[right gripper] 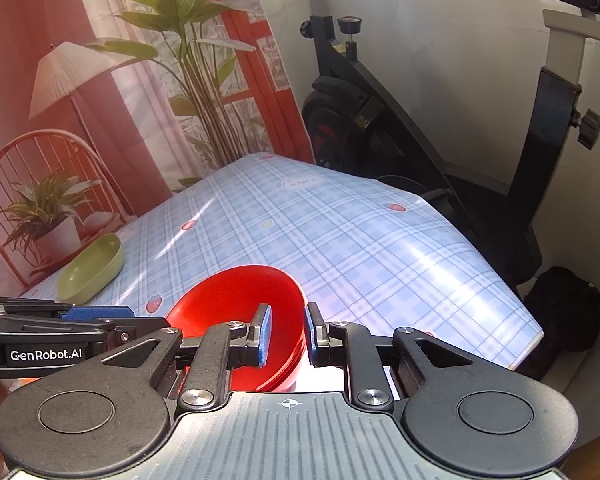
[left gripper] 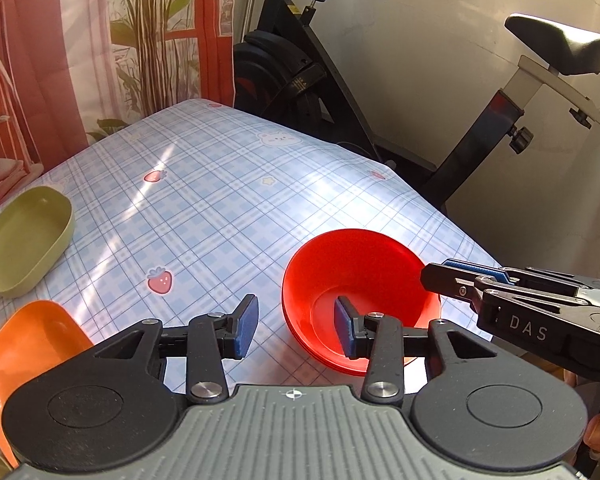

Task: Organize plates and bowls

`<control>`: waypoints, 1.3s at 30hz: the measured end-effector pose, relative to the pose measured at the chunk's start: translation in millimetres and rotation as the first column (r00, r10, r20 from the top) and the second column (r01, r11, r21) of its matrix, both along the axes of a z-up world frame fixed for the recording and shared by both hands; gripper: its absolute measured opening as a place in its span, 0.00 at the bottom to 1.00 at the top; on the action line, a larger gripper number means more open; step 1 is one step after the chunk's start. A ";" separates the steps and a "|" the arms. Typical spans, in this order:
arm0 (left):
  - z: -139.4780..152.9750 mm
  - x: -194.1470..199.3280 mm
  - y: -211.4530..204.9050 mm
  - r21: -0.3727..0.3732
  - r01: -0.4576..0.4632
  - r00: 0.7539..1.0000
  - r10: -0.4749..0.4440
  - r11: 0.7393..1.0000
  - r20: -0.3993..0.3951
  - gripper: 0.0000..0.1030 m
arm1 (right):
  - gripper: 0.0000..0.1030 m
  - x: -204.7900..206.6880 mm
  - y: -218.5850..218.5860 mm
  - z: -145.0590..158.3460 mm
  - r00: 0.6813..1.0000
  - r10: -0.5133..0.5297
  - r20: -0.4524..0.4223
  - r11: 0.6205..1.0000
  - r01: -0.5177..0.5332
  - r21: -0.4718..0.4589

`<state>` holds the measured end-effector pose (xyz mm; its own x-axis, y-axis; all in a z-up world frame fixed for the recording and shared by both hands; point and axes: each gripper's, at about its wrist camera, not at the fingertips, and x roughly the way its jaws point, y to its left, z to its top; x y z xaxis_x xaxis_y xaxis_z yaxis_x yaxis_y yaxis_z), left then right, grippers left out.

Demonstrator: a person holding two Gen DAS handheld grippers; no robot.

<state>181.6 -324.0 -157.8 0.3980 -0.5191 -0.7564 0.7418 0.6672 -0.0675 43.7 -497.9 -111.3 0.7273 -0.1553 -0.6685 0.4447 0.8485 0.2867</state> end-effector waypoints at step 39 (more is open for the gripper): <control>139.0 -2.1 320.6 -0.066 -0.540 0.807 0.538 0.839 0.242 0.48 | 0.18 123.5 199.5 101.5 0.873 0.474 0.117 0.878 -0.460 -0.131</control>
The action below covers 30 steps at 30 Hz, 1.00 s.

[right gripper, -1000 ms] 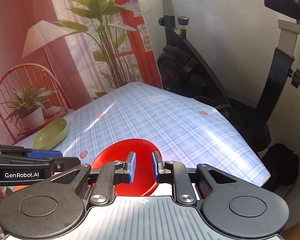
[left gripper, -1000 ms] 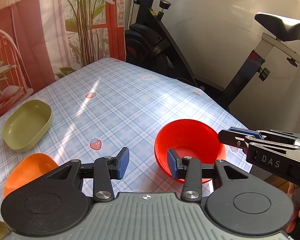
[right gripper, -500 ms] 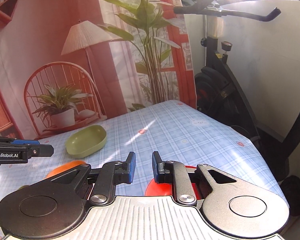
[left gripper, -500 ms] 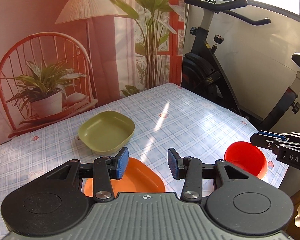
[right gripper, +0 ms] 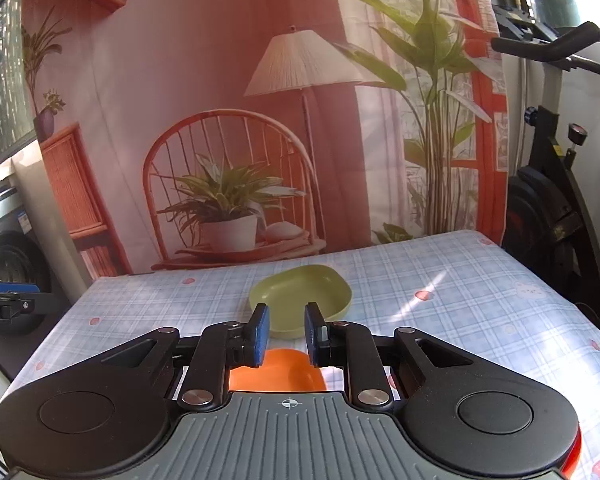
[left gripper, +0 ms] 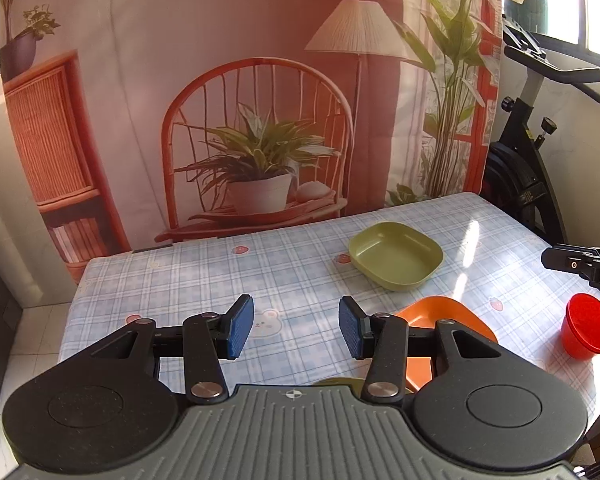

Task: Organize plates and bowls

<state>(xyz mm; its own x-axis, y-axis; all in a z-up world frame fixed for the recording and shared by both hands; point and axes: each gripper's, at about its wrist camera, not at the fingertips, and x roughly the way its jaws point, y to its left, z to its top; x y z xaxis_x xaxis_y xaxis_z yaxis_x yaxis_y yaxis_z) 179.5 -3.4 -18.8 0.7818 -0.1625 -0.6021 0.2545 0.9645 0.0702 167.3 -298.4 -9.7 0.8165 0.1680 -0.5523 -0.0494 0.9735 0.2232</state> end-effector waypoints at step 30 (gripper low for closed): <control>-120.9 -25.5 40.6 -0.120 -0.127 0.979 0.106 0.985 -0.174 0.53 | 0.18 5.8 111.6 -97.6 0.973 0.167 -0.158 0.985 -0.173 -0.023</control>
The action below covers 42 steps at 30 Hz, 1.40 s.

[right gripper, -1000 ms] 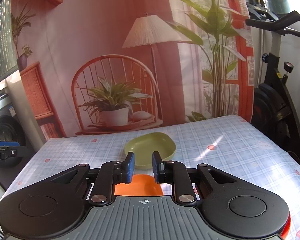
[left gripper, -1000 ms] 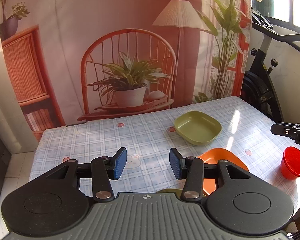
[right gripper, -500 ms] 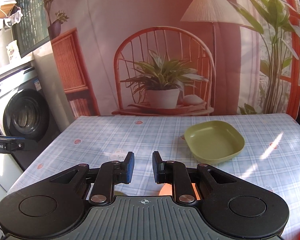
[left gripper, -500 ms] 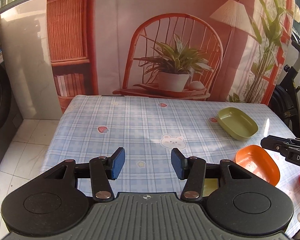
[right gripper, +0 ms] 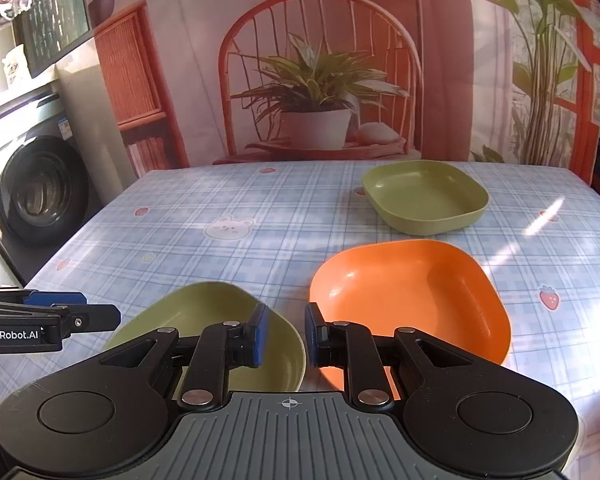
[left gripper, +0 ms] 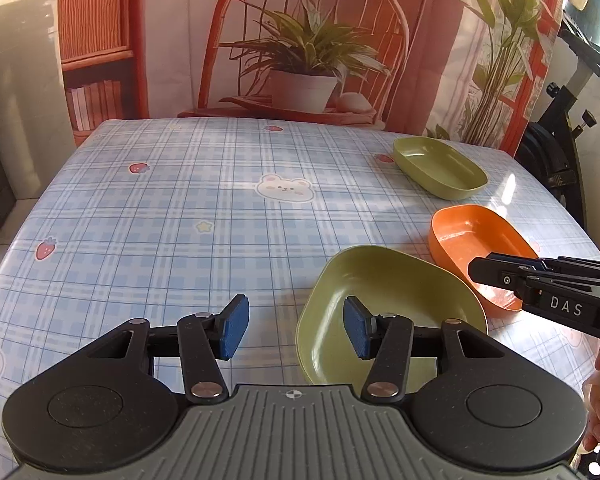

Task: Organize plates and bowls

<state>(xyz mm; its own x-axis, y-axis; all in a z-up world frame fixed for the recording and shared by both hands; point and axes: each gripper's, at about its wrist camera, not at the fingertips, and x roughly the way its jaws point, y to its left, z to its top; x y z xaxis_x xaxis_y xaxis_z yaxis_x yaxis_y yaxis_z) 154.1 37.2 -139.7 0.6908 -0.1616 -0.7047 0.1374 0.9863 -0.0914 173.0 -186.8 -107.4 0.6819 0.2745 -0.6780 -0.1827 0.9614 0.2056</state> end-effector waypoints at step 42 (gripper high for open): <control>-36.0 4.2 7.6 -0.035 -0.079 0.989 0.074 0.996 -0.125 0.35 | 0.13 -9.4 5.3 -13.2 0.998 0.021 -0.054 1.000 -0.022 -0.004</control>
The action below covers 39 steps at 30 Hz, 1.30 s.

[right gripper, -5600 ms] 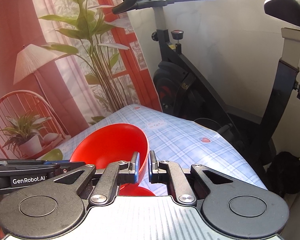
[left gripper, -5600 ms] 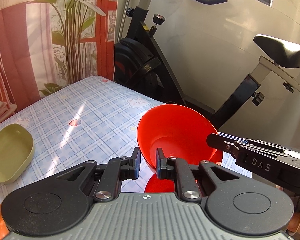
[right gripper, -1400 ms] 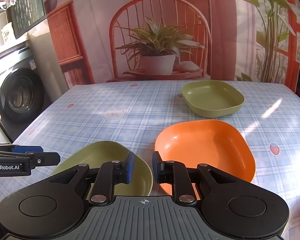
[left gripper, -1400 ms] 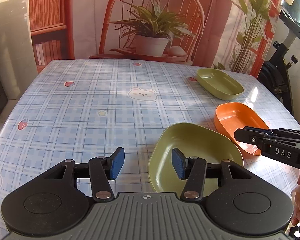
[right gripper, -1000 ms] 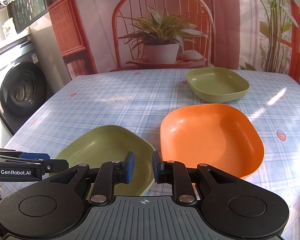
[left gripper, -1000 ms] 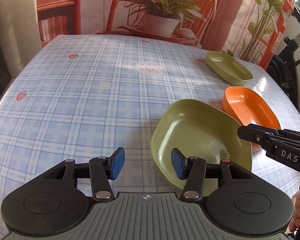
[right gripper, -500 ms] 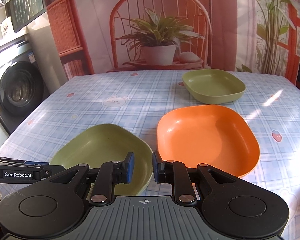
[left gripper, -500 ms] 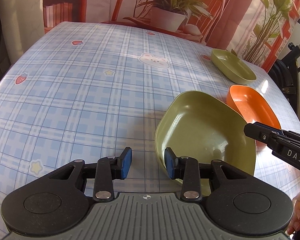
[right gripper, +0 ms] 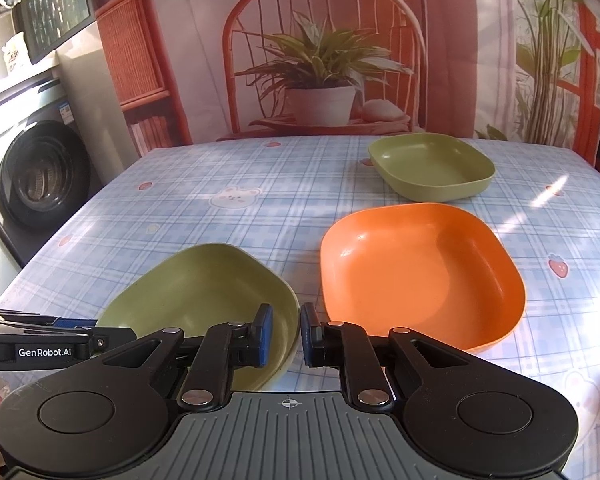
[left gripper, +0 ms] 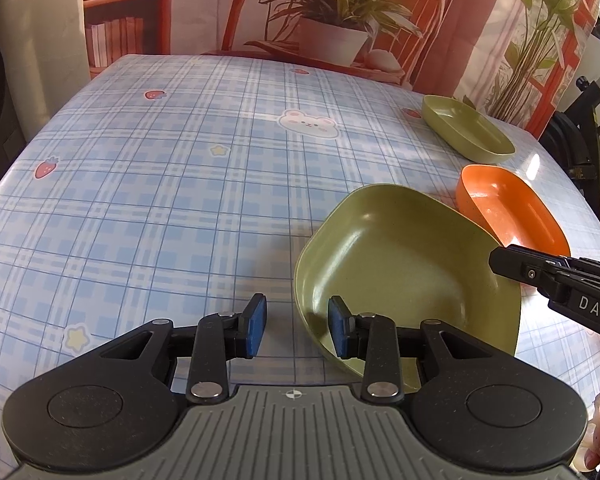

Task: Organize plates and bowls

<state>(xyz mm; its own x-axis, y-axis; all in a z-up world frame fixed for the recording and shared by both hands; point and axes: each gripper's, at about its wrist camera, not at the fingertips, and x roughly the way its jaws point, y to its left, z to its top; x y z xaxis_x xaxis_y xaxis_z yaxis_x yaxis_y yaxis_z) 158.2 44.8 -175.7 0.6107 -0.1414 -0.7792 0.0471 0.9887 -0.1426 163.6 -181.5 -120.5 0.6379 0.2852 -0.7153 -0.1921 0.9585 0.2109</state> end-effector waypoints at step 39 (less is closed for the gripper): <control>42.8 19.1 -7.5 -0.013 0.056 0.995 -0.055 0.998 0.085 0.10 | 0.09 -3.3 -29.3 23.6 0.995 -0.096 0.025 0.987 0.092 0.131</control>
